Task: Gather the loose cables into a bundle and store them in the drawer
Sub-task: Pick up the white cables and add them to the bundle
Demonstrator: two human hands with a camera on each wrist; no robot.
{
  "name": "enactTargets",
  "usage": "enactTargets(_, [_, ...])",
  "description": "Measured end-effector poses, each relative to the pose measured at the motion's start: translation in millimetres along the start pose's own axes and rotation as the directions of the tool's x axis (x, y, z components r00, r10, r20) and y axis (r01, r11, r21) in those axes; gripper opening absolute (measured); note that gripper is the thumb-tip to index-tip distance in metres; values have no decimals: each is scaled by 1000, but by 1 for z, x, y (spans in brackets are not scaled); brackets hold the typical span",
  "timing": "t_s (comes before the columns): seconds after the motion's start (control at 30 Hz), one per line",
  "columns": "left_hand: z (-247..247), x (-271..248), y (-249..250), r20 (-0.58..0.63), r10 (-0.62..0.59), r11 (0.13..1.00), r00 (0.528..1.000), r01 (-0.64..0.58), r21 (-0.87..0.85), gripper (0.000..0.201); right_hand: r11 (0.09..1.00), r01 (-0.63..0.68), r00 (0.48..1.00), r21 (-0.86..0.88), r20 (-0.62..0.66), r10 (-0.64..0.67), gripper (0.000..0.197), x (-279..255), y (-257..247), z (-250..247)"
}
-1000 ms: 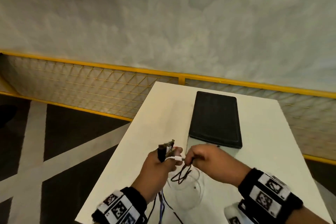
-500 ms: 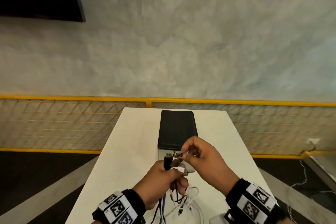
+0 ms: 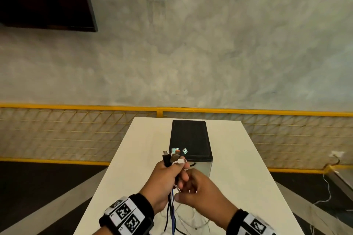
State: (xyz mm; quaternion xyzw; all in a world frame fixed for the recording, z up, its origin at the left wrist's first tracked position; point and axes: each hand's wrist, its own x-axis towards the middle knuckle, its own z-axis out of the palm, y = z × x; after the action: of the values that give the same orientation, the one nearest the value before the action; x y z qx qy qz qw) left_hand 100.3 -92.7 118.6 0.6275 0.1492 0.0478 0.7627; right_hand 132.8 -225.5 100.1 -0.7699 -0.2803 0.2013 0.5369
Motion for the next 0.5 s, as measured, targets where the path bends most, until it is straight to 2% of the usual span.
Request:
enactTargets(0.1, [1,-1,2,19,3,1000,1000,-3,19,29,994,7,997,-113,-81,-17,18,3,4,6])
enactTargets(0.13, [0,-1,4,18,11,999,1000,-12,32,29,980,0,995,-200,-96,-20,18,4,8,5])
enactTargets(0.2, [-2,-1,7,-5,41,998,999,-41,54,29,899,-46,998,-435,-56,24,28,0,11,1])
enactTargets(0.23, [-4,0,9,-21,54,997,998,-53,49,29,869,-57,998,-491,-18,56,33,-4,15,-2])
enactTargets(0.3, [-7,2,14,-51,60,998,997,-60,-5,29,873,-111,991,-474,18,136,39,-14,29,-6])
enactTargets(0.4, [-11,4,18,-61,39,991,997,-47,-126,27,927,-177,982,-331,-5,186,44,-22,69,-11])
enactTargets(0.47, [-9,2,15,-33,11,986,999,-16,-165,25,912,-233,967,-338,19,253,52,-25,87,-11])
enactTargets(0.5, [-6,-1,13,-27,3,985,1000,-8,-171,24,893,-281,942,-352,77,327,58,-24,94,-11])
